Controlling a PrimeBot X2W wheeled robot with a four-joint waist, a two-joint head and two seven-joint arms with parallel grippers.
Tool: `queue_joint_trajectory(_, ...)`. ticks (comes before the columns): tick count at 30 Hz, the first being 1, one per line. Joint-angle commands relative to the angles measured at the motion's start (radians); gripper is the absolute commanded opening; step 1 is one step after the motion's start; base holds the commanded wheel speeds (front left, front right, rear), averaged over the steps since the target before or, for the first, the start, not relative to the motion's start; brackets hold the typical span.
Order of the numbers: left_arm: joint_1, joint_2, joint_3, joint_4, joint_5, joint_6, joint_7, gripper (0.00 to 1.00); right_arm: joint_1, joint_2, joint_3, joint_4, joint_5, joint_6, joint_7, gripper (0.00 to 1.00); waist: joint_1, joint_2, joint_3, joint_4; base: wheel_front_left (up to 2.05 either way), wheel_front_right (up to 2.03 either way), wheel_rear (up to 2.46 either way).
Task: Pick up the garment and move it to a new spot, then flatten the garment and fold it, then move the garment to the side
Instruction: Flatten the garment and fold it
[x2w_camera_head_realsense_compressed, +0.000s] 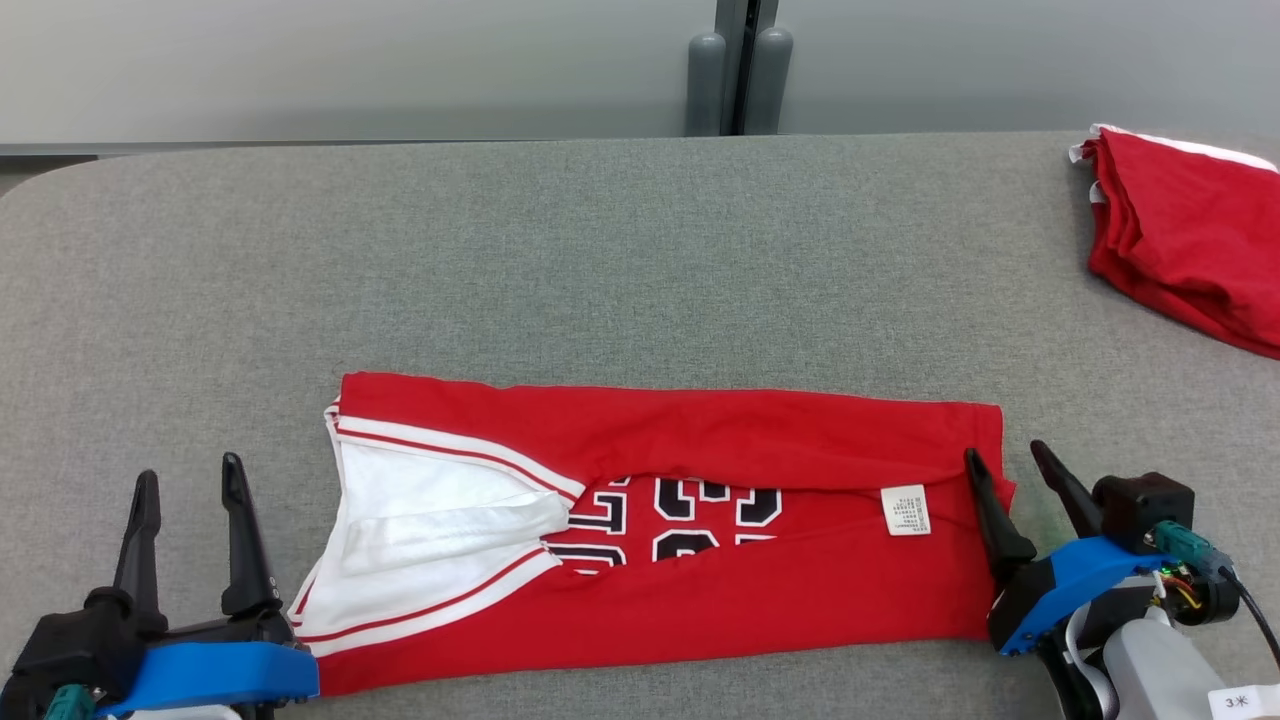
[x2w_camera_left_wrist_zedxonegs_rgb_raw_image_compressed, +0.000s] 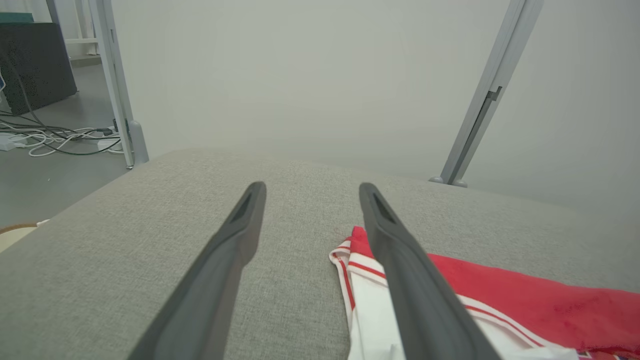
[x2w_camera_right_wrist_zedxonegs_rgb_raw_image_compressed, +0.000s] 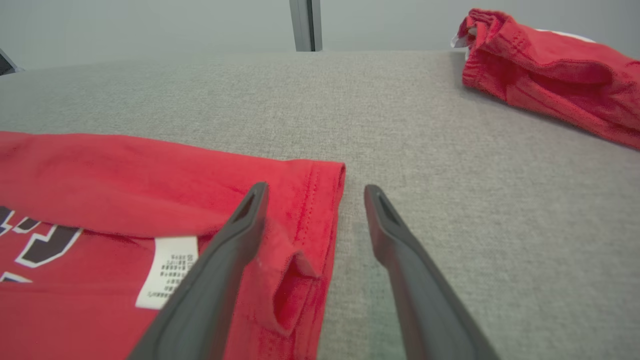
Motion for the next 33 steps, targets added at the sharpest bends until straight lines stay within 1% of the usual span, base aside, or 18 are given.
queue_joint_trajectory(1,0.009,-0.005,0.010,0.005,0.018,-0.005,-0.004,1.00,-0.012,0.003,0.001,0.018,0.007,0.000,0.002,1.00,0.0000,-0.0001,0.001,0.001,0.00,0.00,0.00)
queue_joint_trajectory(5,0.020,-0.031,0.033,0.025,0.065,-0.023,-0.004,1.00,-0.019,0.021,0.015,0.103,0.021,0.000,0.009,1.00,0.0000,-0.0001,-0.001,0.005,0.00,0.00,0.00)
queue_joint_trajectory(11,0.013,-0.043,0.038,0.049,0.107,-0.033,-0.004,1.00,0.005,0.055,0.076,0.177,0.058,0.002,0.017,0.99,0.0000,-0.0001,-0.004,0.012,0.00,0.00,0.00)
queue_joint_trajectory(12,0.011,-0.043,0.039,0.052,0.115,-0.034,-0.004,1.00,0.008,0.060,0.087,0.182,0.067,0.002,0.016,0.58,0.0000,-0.0001,-0.004,0.012,0.00,0.00,0.00)
queue_joint_trajectory(13,0.009,-0.044,0.041,0.054,0.118,-0.036,-0.004,1.00,0.008,0.064,0.095,0.182,0.076,0.003,0.015,0.29,0.0000,-0.0001,-0.005,0.011,0.00,0.00,0.00)
queue_joint_trajectory(14,0.007,-0.045,0.044,0.057,0.120,-0.037,-0.004,1.00,0.009,0.065,0.104,0.183,0.084,0.003,0.012,0.04,0.0000,-0.0001,-0.007,0.010,0.00,0.00,0.00)
queue_joint_trajectory(15,0.005,-0.046,0.047,0.060,0.124,-0.037,-0.004,1.00,0.008,0.064,0.110,0.183,0.094,0.002,0.009,0.00,0.0000,-0.0001,-0.008,0.008,0.00,0.00,0.00)
queue_joint_trajectory(19,0.015,-0.048,0.053,0.062,0.136,-0.036,-0.004,1.00,-0.006,0.025,0.097,0.183,0.128,0.000,-0.004,0.00,0.0000,-0.0001,-0.025,-0.002,0.00,0.00,0.00)
queue_joint_trajectory(25,0.039,-0.048,0.053,0.064,0.156,-0.037,-0.004,1.00,-0.033,-0.060,0.032,0.192,0.161,-0.001,-0.015,0.00,0.0000,-0.0001,-0.058,-0.015,0.00,0.00,0.00)
queue_joint_trajectory(29,0.054,-0.049,0.053,0.060,0.162,-0.037,-0.004,1.00,-0.041,-0.117,-0.011,0.200,0.160,-0.001,-0.017,0.00,0.0000,-0.0001,-0.071,-0.024,0.00,0.00,0.00)
queue_joint_trajectory(33,0.057,-0.049,0.053,0.062,0.159,-0.037,-0.004,1.00,-0.047,-0.139,-0.015,0.199,0.160,0.000,-0.001,0.00,0.0000,-0.0001,-0.077,-0.030,0.00,0.00,0.00)
